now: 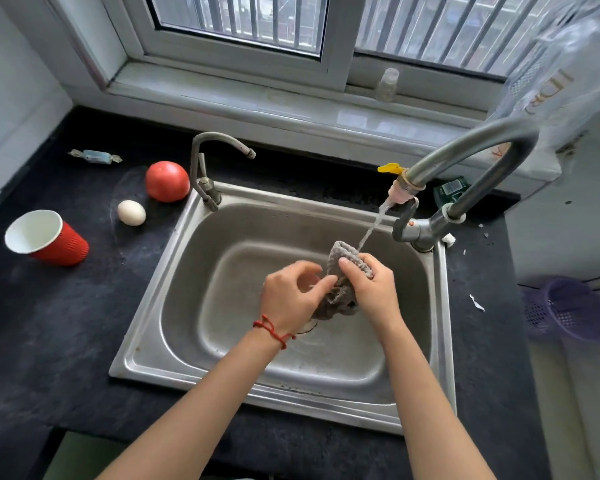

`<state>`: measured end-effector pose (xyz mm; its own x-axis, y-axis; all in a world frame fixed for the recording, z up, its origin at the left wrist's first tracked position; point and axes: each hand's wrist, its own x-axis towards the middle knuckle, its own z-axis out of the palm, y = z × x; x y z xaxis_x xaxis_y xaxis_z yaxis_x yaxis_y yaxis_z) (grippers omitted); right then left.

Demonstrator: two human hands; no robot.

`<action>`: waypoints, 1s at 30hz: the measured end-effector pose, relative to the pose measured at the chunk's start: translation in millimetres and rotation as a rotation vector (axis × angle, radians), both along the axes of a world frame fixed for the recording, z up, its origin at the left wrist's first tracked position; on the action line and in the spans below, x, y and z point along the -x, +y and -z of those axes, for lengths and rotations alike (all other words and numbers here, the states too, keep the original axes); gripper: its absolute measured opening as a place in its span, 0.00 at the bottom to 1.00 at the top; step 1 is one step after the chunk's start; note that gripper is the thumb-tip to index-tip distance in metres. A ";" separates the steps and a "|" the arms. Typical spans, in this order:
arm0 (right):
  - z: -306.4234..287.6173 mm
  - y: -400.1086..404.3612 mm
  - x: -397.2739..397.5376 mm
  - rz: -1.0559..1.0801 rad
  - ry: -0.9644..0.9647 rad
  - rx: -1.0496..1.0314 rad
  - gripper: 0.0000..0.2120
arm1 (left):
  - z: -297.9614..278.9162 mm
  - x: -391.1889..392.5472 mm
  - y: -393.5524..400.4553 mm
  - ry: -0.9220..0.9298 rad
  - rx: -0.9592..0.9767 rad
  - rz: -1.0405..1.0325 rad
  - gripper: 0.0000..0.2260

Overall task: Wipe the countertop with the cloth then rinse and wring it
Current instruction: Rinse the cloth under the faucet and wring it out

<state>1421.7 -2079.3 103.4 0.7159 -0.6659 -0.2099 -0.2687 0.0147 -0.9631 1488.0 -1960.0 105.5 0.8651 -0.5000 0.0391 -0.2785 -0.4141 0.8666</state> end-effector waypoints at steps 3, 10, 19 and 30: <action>-14.0 -3.3 3.0 -0.144 -0.085 -0.029 0.07 | 1.6 -11.7 -7.7 0.143 -0.015 0.229 0.38; -23.8 -2.8 -6.9 -0.026 -0.246 -0.199 0.03 | 18.0 -13.4 -22.9 0.642 0.138 0.593 0.19; 3.2 -24.1 -28.1 0.601 -0.119 -0.427 0.06 | 26.6 -16.3 -46.2 0.860 0.020 0.585 0.13; 21.7 -40.5 -17.8 0.111 -0.267 -1.000 0.34 | 4.2 -25.0 -62.5 1.516 0.193 0.450 0.11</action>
<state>1439.5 -2119.7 81.6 0.7654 -0.3402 -0.5463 0.0033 0.8509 -0.5253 1513.0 -2022.5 101.2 -0.0499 -0.8039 -0.5927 0.7884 -0.3960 0.4707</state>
